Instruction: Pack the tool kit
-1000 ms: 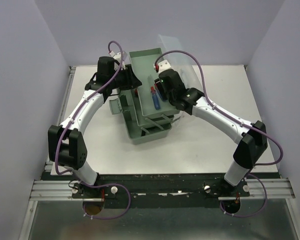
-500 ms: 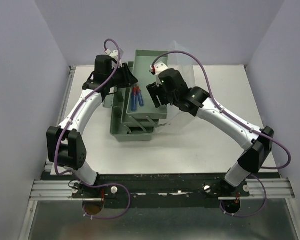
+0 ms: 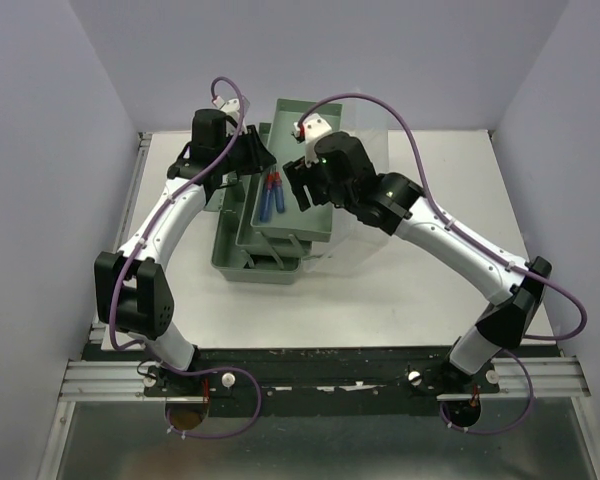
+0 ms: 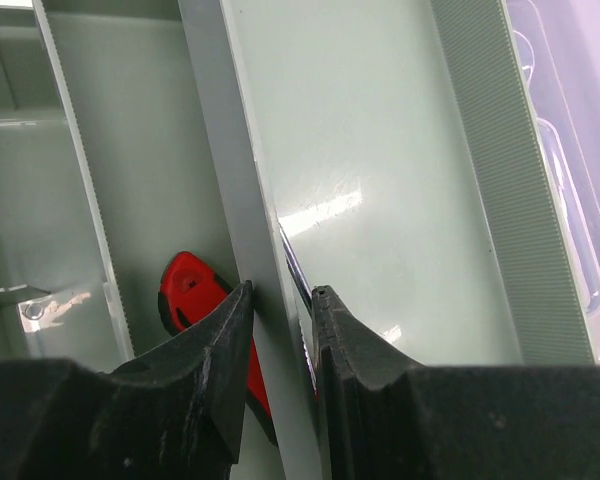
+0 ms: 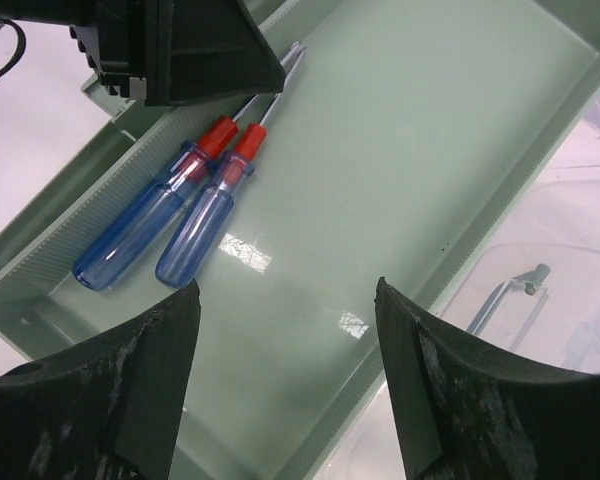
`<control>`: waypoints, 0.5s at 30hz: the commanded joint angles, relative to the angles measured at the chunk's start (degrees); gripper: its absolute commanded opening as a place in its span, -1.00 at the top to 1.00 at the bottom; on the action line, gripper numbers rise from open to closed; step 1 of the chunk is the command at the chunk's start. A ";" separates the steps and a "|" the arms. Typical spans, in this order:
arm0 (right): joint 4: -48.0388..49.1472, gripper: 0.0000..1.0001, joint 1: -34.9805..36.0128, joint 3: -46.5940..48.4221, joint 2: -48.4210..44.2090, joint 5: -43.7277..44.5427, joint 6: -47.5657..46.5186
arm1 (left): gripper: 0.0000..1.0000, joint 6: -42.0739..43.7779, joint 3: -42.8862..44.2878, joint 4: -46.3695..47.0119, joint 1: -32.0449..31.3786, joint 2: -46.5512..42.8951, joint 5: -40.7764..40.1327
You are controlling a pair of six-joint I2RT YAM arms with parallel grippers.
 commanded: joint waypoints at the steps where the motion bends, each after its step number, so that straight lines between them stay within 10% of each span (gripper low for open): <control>1: 1.72 -0.56 0.08 0.76 -0.76 0.70 0.59 | 0.98 4.45 -2.19 -10.79 0.14 4.66 -5.56; 15: 5.06 -0.75 0.08 -2.40 -15.00 4.55 -1.34 | 1.00 10.51 0.80 -16.24 0.58 5.97 -14.08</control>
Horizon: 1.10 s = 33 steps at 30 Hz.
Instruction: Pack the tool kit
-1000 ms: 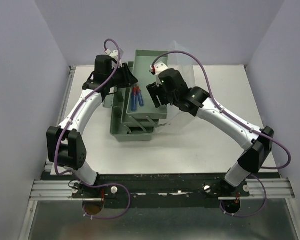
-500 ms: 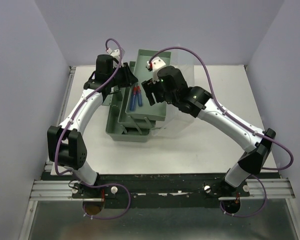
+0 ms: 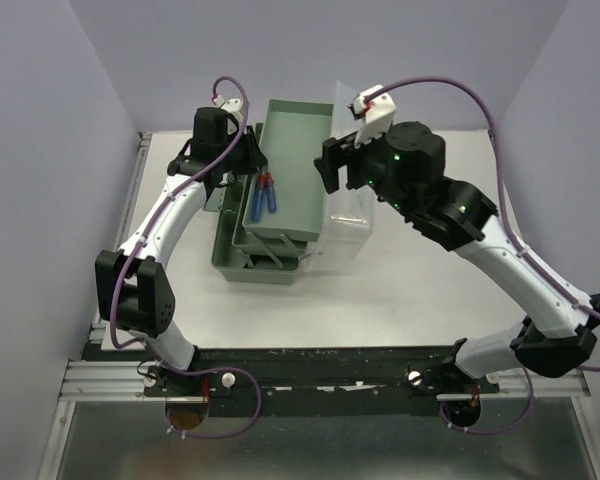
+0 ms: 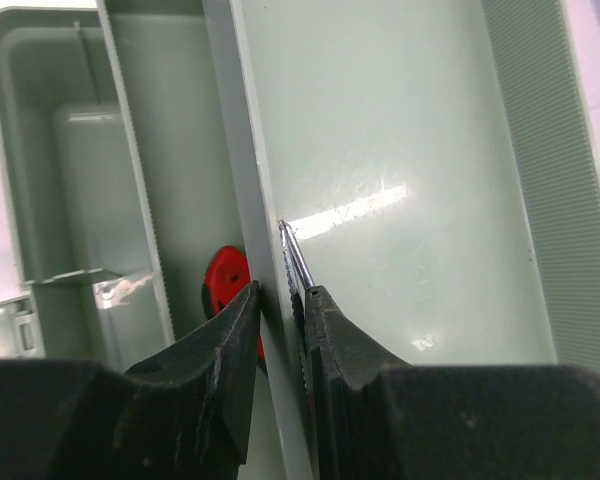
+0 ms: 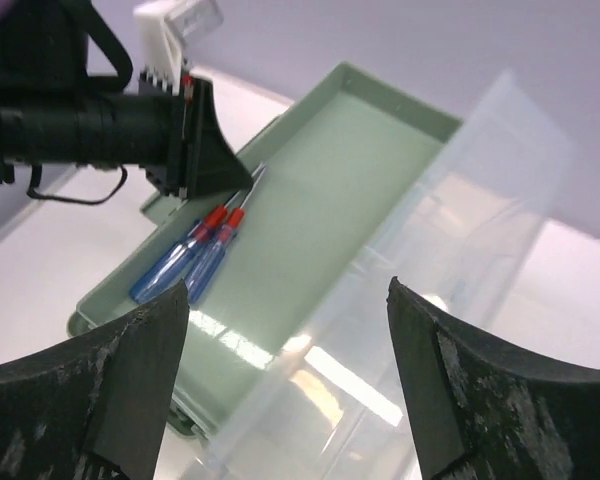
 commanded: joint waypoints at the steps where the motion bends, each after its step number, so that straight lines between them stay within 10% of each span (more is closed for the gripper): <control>1: 1.98 -0.77 0.10 -3.14 -4.20 5.28 -1.21 | 1.00 6.64 -0.86 -12.85 0.75 5.43 -9.69; 5: 2.24 -0.81 0.02 -7.09 -6.84 8.89 -1.21 | 0.96 7.88 0.11 -14.44 1.72 5.78 -12.08; 8: 2.24 -0.82 -0.16 -10.00 -8.34 9.60 0.19 | 0.27 8.58 0.64 -14.62 2.51 3.86 -11.55; 15: 1.98 -0.82 -0.95 -14.31 -10.01 8.72 3.01 | -0.57 10.69 -2.08 -12.78 6.98 -6.25 -14.09; 33: 2.68 -0.82 -4.82 -15.98 -5.97 1.52 8.10 | -0.98 15.97 -1.91 -17.35 22.19 -9.07 -25.72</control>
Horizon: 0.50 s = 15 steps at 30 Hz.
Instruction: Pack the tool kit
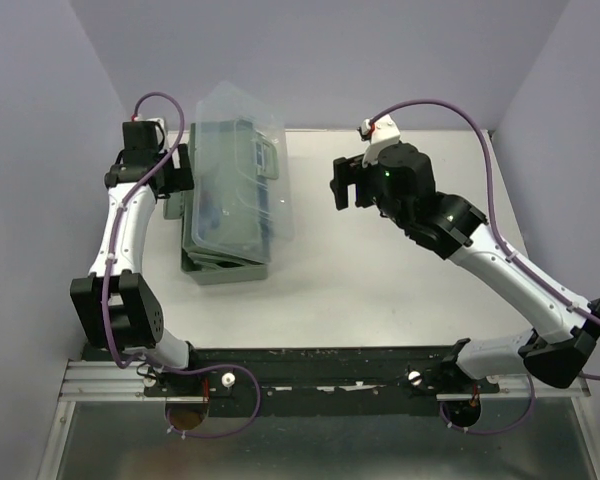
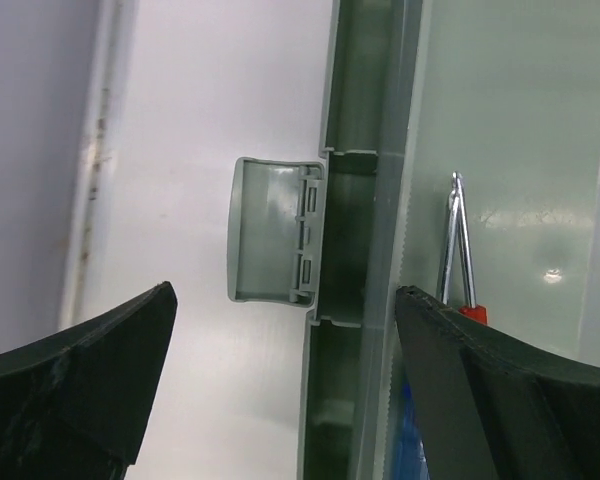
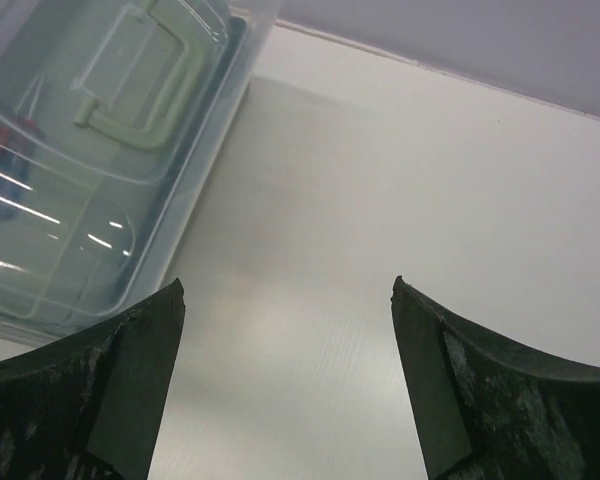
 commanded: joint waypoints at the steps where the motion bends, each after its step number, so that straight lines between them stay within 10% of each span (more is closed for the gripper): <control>1: 1.00 -0.82 -1.06 -0.97 1.05 -3.23 2.14 | -0.98 2.46 0.21 1.12 4.84 -3.58 -4.61; 7: 3.11 -0.82 -1.41 -0.71 4.12 -9.46 3.81 | -0.81 0.71 -3.13 5.26 5.63 -5.61 13.87; 15: 4.96 -0.82 -1.32 -1.49 7.37 -15.27 6.10 | -0.76 -5.62 -3.57 6.40 9.50 -4.90 15.50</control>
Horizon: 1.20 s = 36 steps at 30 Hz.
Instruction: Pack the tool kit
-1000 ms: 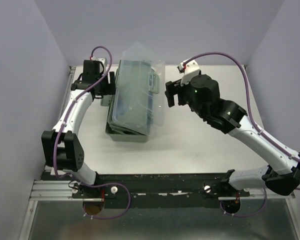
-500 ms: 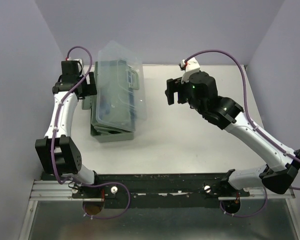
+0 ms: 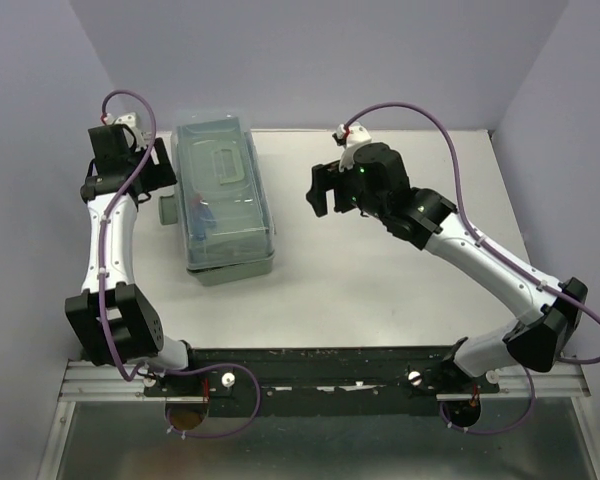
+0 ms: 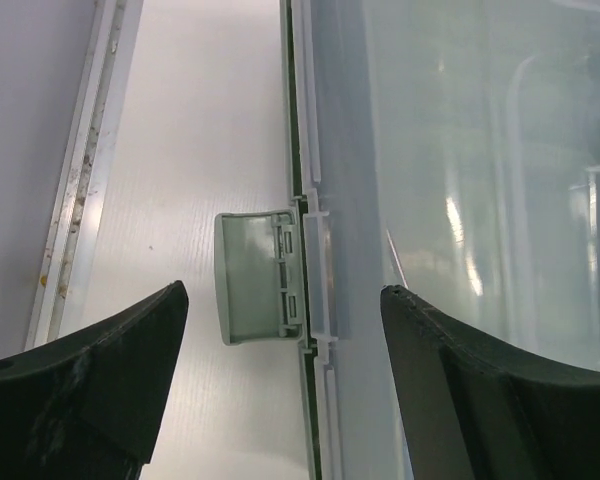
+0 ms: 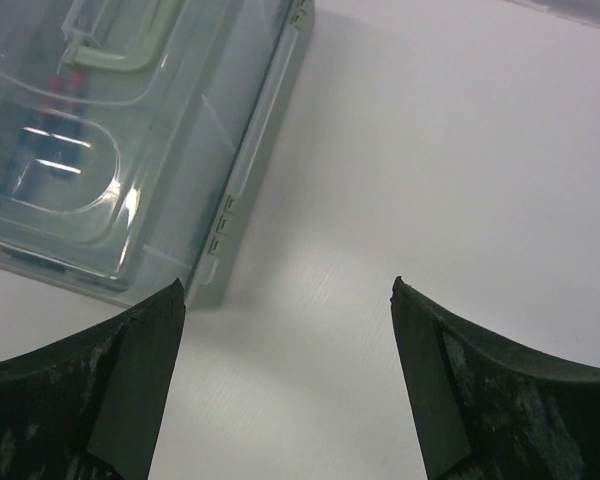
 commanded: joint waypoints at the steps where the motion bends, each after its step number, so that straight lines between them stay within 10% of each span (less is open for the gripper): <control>1: 2.40 -0.82 -0.19 -1.21 1.23 -4.26 1.88 | -0.80 -4.92 -1.43 1.20 0.91 -1.19 0.27; 8: 2.93 -0.81 -0.19 -0.86 3.78 -5.40 1.88 | -0.98 -10.72 -10.65 9.36 4.52 -13.31 -12.42; 17: 4.42 -0.82 -0.10 7.92 12.12 -16.56 2.14 | -0.98 -18.81 -17.08 23.79 2.51 -10.44 23.60; 26: 5.74 -0.82 0.34 11.45 18.20 -20.69 4.43 | -0.97 -14.77 -12.59 12.54 -3.83 -2.78 15.01; 36: 3.81 -0.85 -0.10 7.50 15.57 -12.71 1.71 | -0.06 -9.32 -10.92 8.24 -17.27 2.67 14.74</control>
